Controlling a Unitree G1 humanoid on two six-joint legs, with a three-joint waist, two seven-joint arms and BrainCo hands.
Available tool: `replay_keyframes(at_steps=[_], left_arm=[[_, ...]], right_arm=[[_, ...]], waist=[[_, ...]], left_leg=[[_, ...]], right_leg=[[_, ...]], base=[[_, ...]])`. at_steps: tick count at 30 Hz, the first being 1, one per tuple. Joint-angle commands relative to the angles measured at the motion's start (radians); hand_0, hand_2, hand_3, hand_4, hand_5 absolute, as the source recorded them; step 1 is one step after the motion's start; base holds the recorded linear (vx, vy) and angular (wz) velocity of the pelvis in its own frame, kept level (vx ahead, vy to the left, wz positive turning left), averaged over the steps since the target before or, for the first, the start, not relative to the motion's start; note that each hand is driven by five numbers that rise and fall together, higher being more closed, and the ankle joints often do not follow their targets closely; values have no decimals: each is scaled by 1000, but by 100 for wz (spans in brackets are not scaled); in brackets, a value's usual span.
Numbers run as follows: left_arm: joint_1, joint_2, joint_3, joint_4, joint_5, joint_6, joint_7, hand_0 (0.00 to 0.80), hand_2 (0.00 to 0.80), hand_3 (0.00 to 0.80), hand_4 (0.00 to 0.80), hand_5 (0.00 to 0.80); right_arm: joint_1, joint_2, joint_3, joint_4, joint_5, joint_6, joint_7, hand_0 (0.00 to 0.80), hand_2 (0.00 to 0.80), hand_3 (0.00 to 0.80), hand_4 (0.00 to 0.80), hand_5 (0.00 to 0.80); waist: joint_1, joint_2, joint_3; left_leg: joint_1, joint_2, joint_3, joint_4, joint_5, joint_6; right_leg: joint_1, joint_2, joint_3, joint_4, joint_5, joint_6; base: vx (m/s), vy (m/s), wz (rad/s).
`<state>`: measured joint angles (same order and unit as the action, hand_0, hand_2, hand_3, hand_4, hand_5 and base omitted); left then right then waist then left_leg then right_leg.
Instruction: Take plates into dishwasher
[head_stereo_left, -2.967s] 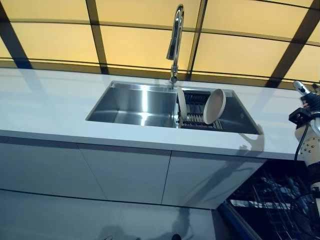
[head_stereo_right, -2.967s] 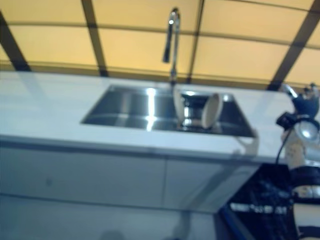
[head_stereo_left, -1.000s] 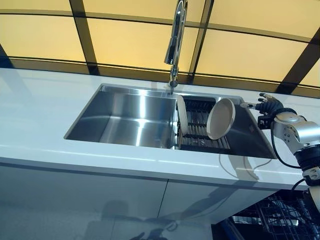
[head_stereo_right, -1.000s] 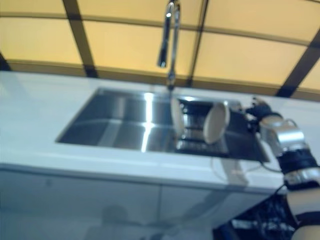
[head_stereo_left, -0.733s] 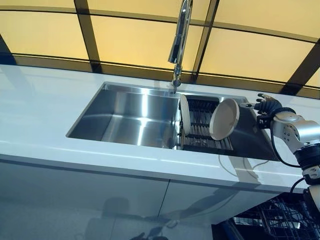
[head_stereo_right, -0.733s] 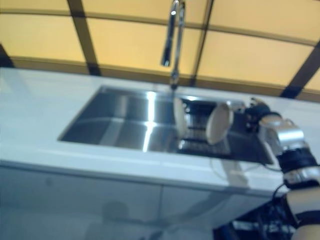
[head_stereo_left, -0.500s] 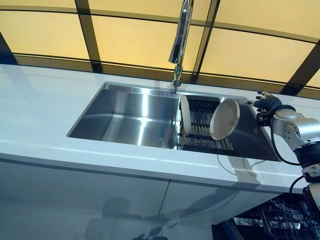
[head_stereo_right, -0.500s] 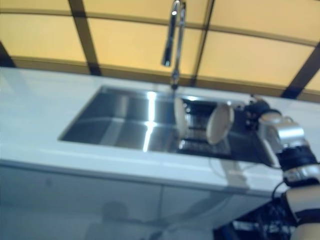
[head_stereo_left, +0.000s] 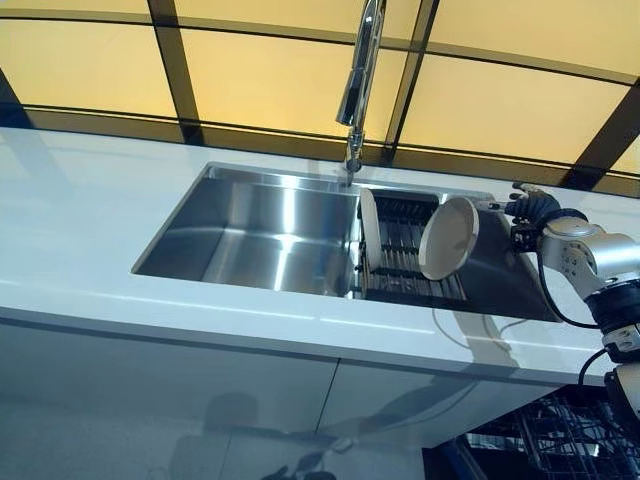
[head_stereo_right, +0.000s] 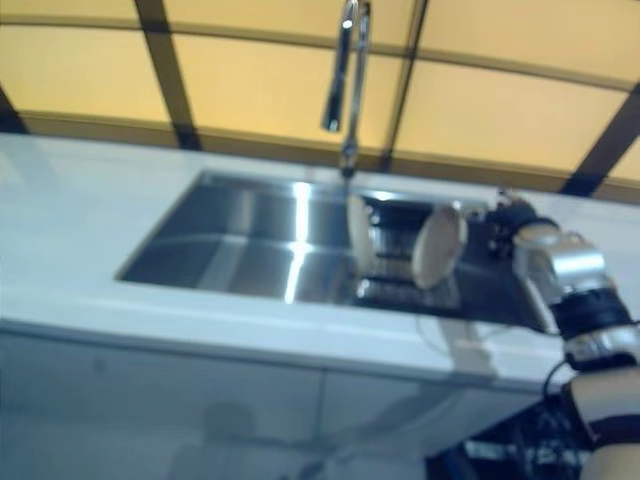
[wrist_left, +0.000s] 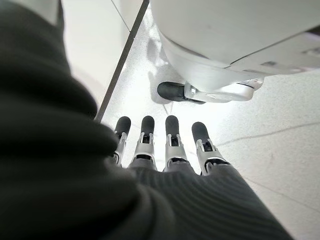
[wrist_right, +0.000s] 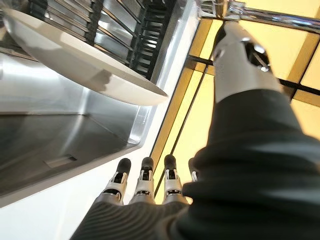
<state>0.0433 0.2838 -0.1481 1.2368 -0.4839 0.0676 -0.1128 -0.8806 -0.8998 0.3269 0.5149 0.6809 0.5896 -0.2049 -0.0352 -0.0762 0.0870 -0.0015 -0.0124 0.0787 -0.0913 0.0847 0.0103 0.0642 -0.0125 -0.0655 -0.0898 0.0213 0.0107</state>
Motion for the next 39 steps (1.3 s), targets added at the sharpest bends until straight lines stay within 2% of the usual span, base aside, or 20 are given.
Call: replay_keyframes(at_steps=[1,39], left_arm=[[-25,16,-63,31,26,-24,11,0,0,0,0,0],[-35,16,-86,2,-1,-44,4,0,0,0,0,0]], right_arm=[[-144,-5,33,24,5,-19,-9,0,0,0,0,0],[-145,28,46,18,-18,18,-20,0,0,0,0,0]], waist=[[36,1,-4],[34,17,48]], left_leg=[[27,36,14,4,-88,-33],[0,40,13,4,-79,-36]], right_leg=[[-20,-20,-49,2,-13,52],[-43,-22,-54,2,-11,47]], base=[[0,0,0],[0,0,0]])
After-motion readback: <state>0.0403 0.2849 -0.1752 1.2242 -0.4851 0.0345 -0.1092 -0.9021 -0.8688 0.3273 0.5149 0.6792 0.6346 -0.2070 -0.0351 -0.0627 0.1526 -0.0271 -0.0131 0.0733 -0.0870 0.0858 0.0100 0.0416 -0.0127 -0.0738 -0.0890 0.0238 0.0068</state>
